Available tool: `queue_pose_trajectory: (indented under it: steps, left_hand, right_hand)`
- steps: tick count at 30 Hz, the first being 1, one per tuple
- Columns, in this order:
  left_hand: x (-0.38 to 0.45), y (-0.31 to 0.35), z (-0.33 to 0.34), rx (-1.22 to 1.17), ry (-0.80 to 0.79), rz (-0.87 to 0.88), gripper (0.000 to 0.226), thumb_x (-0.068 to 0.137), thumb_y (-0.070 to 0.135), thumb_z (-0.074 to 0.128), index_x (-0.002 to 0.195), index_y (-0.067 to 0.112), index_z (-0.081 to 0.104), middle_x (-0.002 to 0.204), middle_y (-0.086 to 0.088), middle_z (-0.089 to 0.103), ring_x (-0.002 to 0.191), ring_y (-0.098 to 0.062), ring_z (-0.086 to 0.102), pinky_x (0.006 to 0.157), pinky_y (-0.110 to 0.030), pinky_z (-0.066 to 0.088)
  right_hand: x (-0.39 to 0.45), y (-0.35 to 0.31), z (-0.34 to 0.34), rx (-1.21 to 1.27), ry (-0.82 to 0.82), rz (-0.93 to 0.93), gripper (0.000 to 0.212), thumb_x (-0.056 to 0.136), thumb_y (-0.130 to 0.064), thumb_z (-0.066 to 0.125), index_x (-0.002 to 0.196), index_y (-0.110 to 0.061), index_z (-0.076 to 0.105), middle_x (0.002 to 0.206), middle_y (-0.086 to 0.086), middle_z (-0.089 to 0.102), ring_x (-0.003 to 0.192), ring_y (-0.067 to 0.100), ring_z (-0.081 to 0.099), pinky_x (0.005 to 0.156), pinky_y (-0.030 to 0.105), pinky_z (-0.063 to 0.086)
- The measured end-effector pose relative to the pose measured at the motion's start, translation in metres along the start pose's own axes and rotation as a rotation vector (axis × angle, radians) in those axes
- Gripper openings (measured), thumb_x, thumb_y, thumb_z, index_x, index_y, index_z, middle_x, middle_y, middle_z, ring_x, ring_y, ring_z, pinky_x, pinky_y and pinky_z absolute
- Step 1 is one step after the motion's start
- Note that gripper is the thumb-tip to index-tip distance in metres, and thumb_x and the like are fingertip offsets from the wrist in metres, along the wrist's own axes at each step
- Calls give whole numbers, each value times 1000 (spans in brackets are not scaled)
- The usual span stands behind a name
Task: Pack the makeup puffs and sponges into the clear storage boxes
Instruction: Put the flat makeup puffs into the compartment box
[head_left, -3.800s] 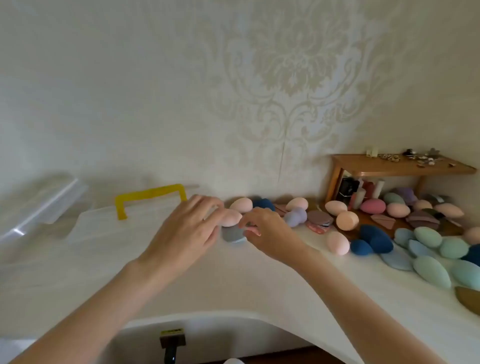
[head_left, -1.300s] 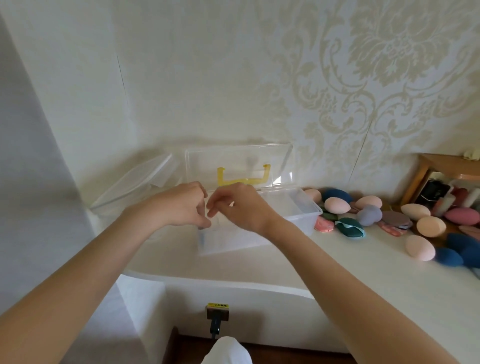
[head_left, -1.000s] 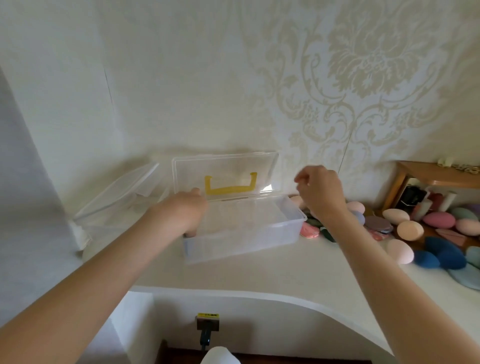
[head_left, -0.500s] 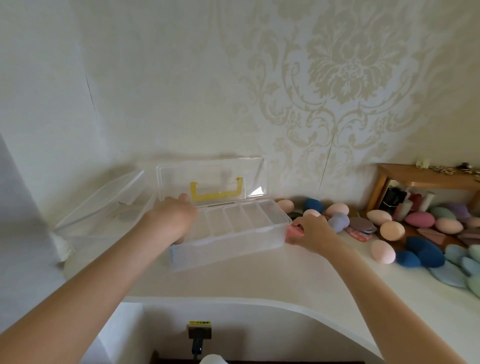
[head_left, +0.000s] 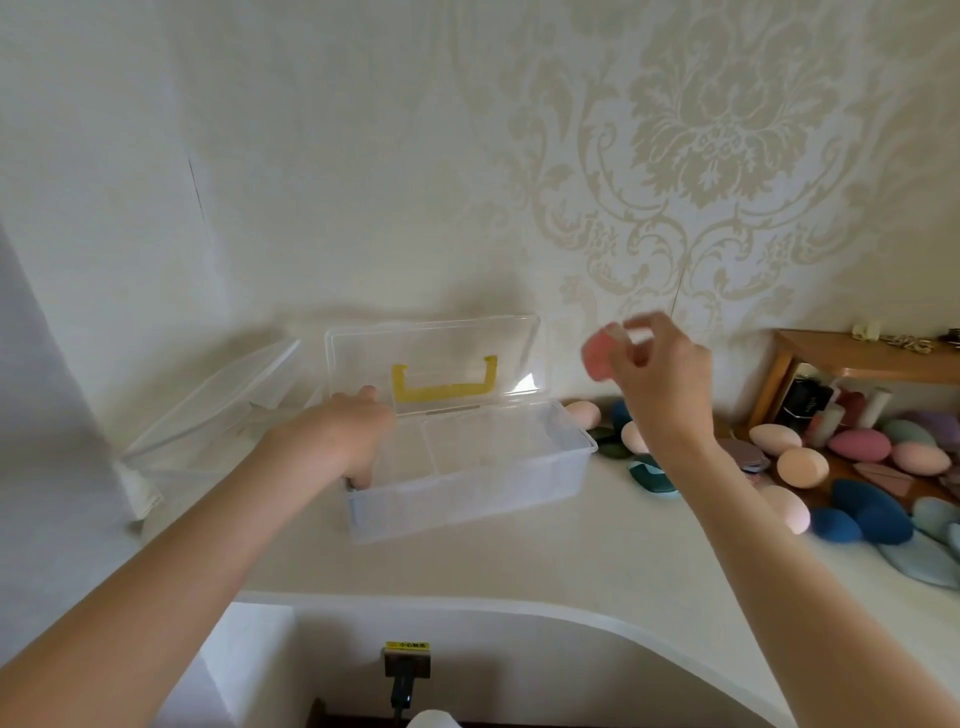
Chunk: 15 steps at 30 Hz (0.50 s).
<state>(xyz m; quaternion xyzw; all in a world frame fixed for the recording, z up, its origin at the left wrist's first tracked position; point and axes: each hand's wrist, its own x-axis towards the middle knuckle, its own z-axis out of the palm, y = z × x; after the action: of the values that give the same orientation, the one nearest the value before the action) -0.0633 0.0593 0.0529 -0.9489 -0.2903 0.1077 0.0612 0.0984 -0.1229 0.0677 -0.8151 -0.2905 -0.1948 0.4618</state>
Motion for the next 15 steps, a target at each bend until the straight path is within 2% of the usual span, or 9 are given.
queue_pose_trajectory:
  steps: [2, 3, 5, 6, 8, 10, 11, 13, 15]
  left_hand:
    - [-3, -5, 0, -55, 10, 18, 16, 78, 15, 69, 89, 4, 67, 123, -12, 44, 69, -19, 45, 62, -28, 41]
    - [-4, -8, 1, -91, 28, 24, 12, 77, 16, 69, 84, 6, 68, 123, -11, 44, 71, -21, 49, 62, -29, 41]
    - [-7, -15, 7, -165, 55, 37, 16, 78, 16, 69, 90, 5, 71, 125, -9, 45, 90, -26, 58, 74, -32, 45]
    - [-8, -17, 9, -213, 79, 45, 18, 78, 17, 68, 92, 6, 72, 127, -7, 45, 100, -26, 58, 81, -33, 46]
    - [-11, -21, 13, -301, 123, 52, 14, 79, 18, 68, 89, 9, 73, 126, -2, 46, 108, -21, 56, 86, -30, 44]
    - [-14, -24, 15, -353, 163, 56, 3, 78, 16, 68, 77, 13, 68, 121, 1, 50, 105, -19, 56, 81, -26, 41]
    - [-14, -24, 15, -360, 178, 56, 9, 78, 15, 67, 71, 16, 62, 115, 1, 51, 103, -20, 57, 77, -25, 40]
    - [-15, -22, 14, -359, 177, 55, 15, 78, 12, 65, 70, 17, 53, 100, 0, 49, 100, -24, 59, 71, -25, 38]
    - [-13, -23, 15, -356, 164, 54, 16, 77, 7, 63, 70, 16, 51, 100, -2, 50, 99, -24, 59, 73, -28, 40]
  right_hand:
    - [-8, -37, 4, 269, -114, -64, 7, 93, -15, 54, 99, -13, 56, 59, -9, 63, 49, 5, 60, 52, 19, 50]
    - [-15, -52, 12, 347, -208, -78, 3, 92, -10, 54, 93, -12, 56, 53, -11, 62, 42, 3, 57, 44, 15, 47]
    - [-35, -75, 34, 372, -373, -128, 8, 89, -4, 54, 84, -10, 56, 45, -12, 61, 40, 3, 55, 40, 14, 45]
    - [-45, -81, 46, 352, -433, -154, 8, 88, -3, 54, 83, -9, 56, 47, -10, 63, 42, 5, 55, 42, 15, 47]
    - [-61, -86, 69, 300, -506, -221, 5, 86, -3, 54, 83, -7, 55, 61, 1, 71, 52, 12, 59, 55, 27, 54]
    - [-73, -86, 86, 214, -539, -300, 2, 85, -8, 55, 87, -7, 56, 74, 12, 74, 67, 26, 64, 69, 38, 54]
    - [-78, -86, 92, 164, -546, -341, 7, 85, -11, 54, 90, -7, 56, 79, 15, 73, 75, 33, 65, 73, 42, 53]
    - [-84, -87, 100, 92, -560, -393, 13, 87, -13, 51, 96, -6, 55, 85, 19, 71, 84, 39, 62, 76, 44, 51]
    - [-85, -87, 104, 51, -575, -401, 15, 86, -12, 49, 99, -6, 53, 88, 20, 70, 86, 40, 61, 76, 45, 51]
